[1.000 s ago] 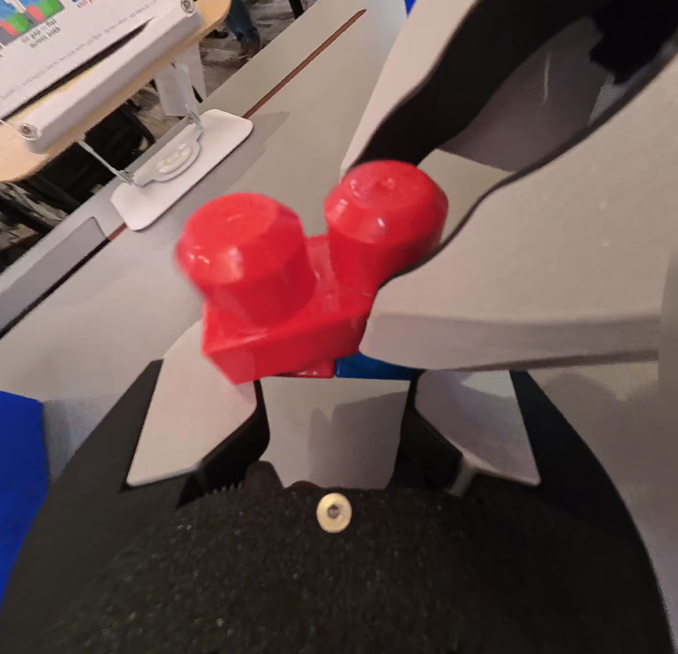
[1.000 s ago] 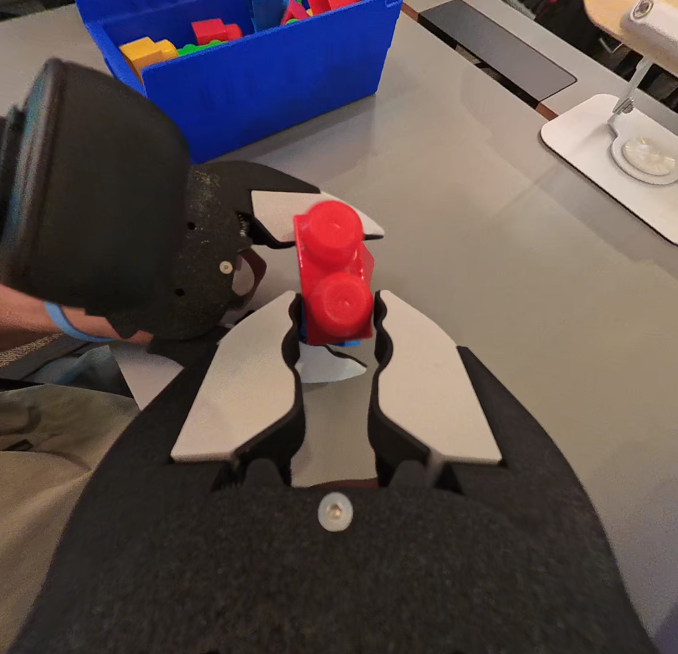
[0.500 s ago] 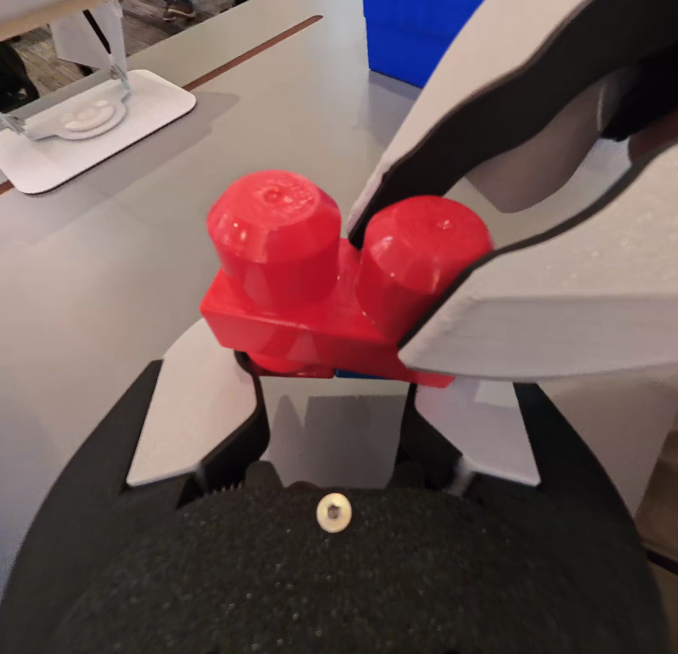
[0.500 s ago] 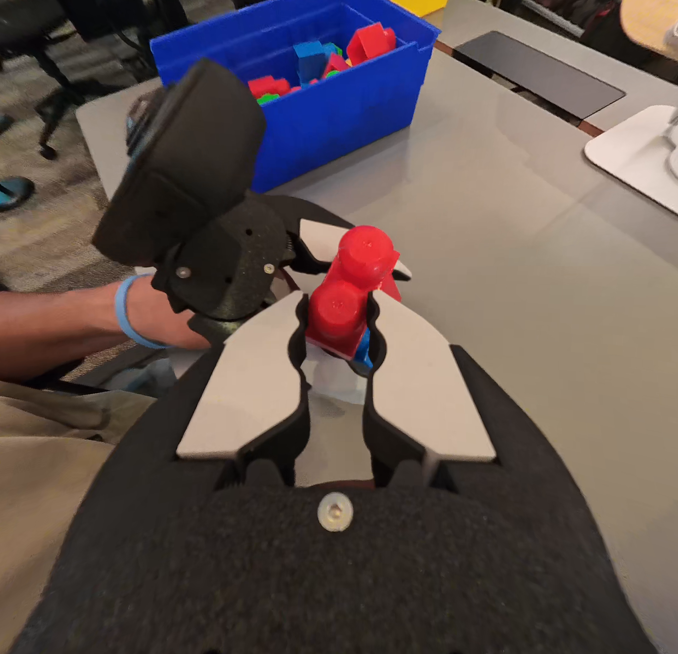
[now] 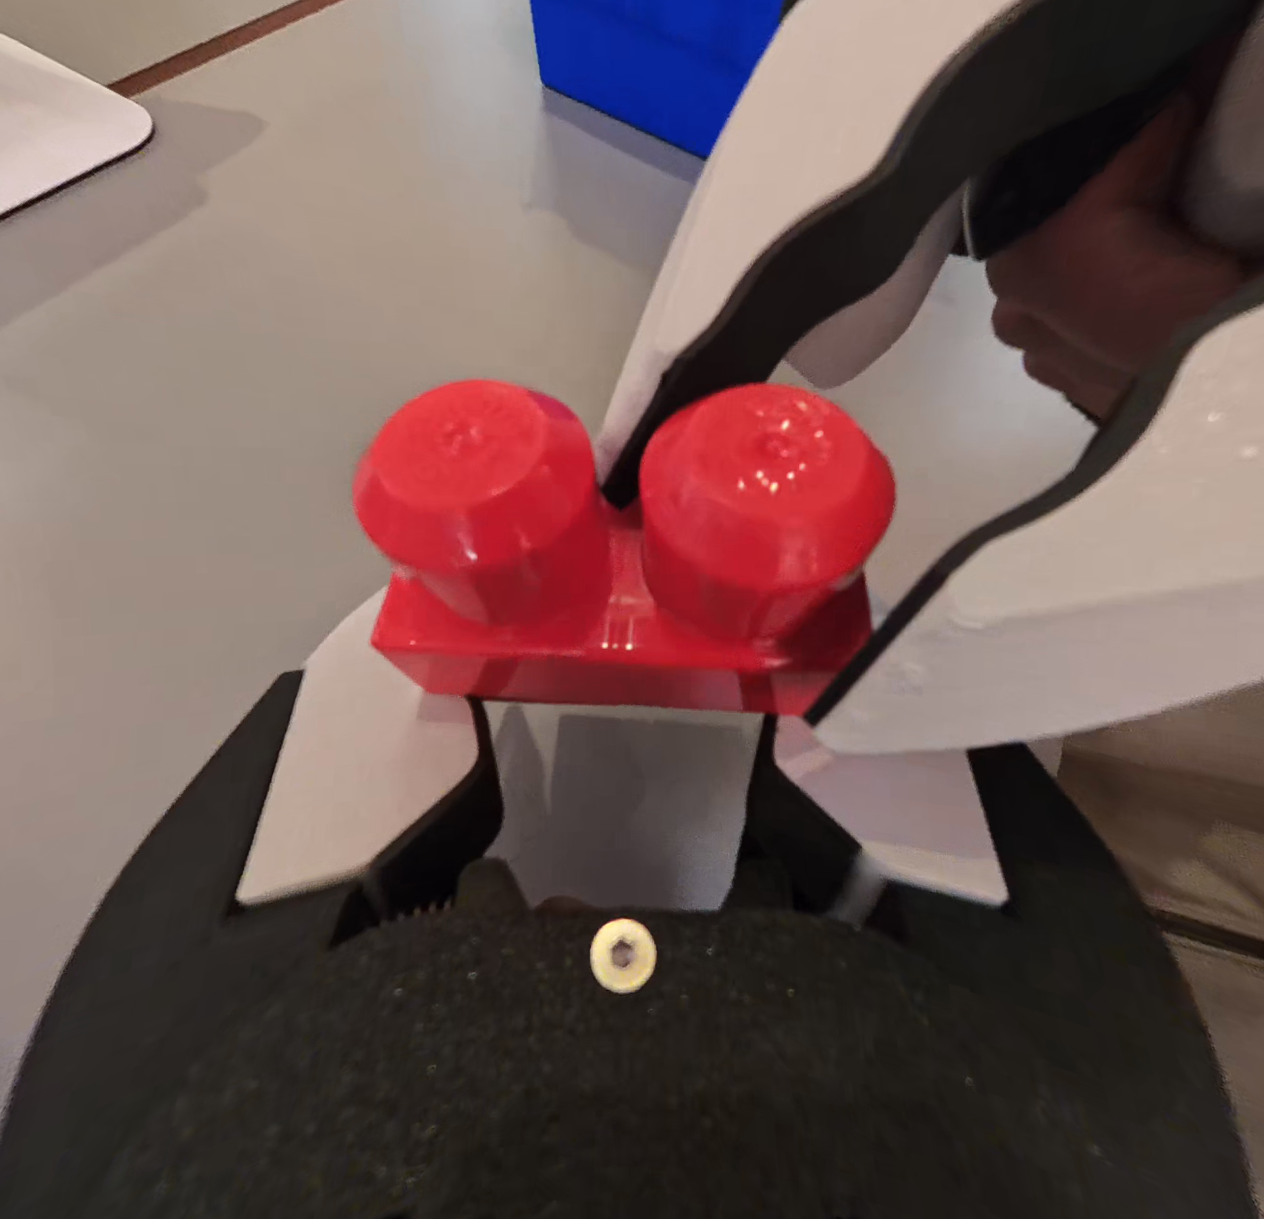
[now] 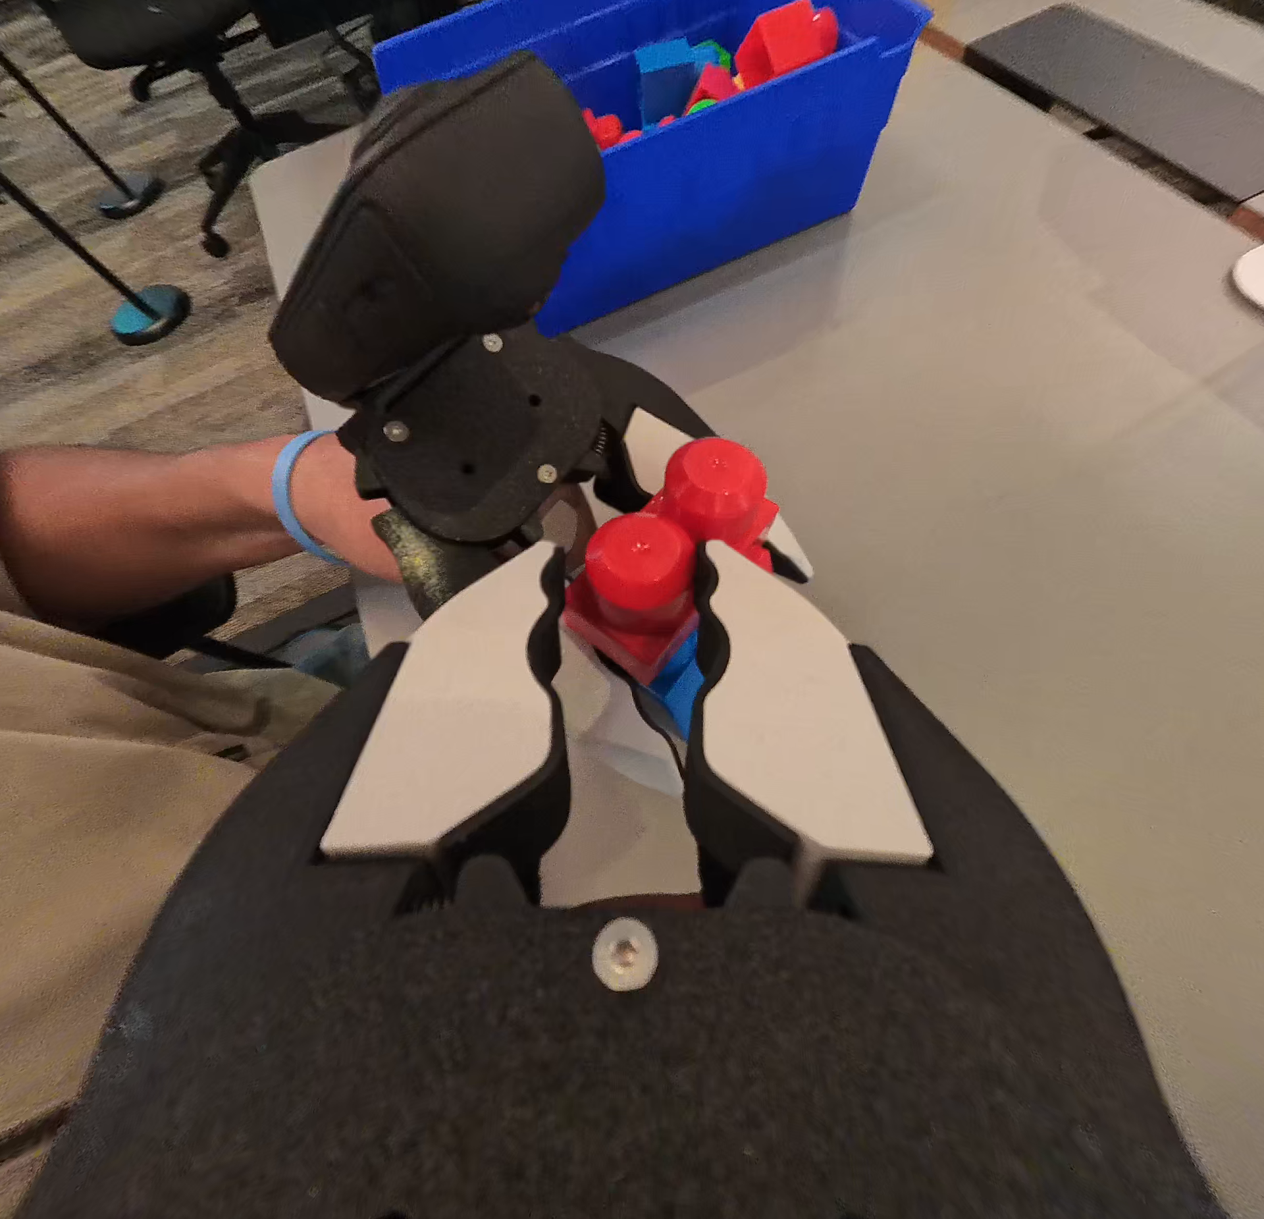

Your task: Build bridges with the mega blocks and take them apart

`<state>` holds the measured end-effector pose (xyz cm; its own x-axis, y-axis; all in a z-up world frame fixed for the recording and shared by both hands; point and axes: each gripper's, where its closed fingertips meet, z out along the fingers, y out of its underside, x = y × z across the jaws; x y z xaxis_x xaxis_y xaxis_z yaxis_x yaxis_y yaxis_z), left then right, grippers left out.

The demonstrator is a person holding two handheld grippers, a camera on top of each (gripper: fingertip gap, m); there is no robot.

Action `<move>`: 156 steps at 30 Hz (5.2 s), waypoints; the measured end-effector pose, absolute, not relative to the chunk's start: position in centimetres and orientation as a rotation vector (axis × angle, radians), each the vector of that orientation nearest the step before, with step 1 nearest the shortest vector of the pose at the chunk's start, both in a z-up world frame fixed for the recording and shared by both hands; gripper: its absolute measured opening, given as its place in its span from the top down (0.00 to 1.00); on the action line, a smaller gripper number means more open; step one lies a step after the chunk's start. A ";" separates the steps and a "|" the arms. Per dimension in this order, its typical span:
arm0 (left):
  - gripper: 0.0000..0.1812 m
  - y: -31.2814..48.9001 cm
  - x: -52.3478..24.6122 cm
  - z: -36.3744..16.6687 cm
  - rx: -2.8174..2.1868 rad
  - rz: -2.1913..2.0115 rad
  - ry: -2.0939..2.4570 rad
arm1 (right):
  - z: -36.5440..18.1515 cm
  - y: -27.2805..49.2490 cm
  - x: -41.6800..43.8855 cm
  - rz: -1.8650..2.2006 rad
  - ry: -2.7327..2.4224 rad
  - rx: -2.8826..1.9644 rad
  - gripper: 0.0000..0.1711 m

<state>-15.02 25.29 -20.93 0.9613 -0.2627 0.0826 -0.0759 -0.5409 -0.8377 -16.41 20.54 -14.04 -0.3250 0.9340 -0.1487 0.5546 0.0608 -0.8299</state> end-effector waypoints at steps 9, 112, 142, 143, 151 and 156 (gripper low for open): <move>0.51 25.1 -14.8 -20.1 -2.105 -0.367 0.232 | -12.8 20.0 -16.9 1.317 -1.969 -1.462 0.82; 0.48 22.8 -15.7 -27.1 -2.365 -0.280 0.368 | -18.9 20.9 -15.4 1.281 -2.098 -1.383 0.83; 0.43 22.6 -13.2 -27.3 -2.322 -0.376 0.676 | -19.6 23.1 -13.0 1.247 -1.988 -1.449 0.83; 0.44 22.5 -13.1 -27.2 -2.317 -0.387 0.700 | -19.6 23.2 -13.0 1.258 -1.987 -1.453 0.83; 0.43 22.6 -13.5 -27.5 -2.348 -0.309 0.651 | -18.2 23.2 -12.7 1.276 -1.958 -1.425 0.83; 0.43 22.6 -13.4 -27.7 -2.366 -0.219 0.568 | -18.7 23.3 -11.7 1.157 -1.964 -1.422 0.83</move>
<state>-13.37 22.59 -27.72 0.8903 -0.4553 0.0035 -0.3401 -0.6701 -0.6598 -11.70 23.31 -18.75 -0.3666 0.9237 -0.1115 0.5451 0.1162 -0.8303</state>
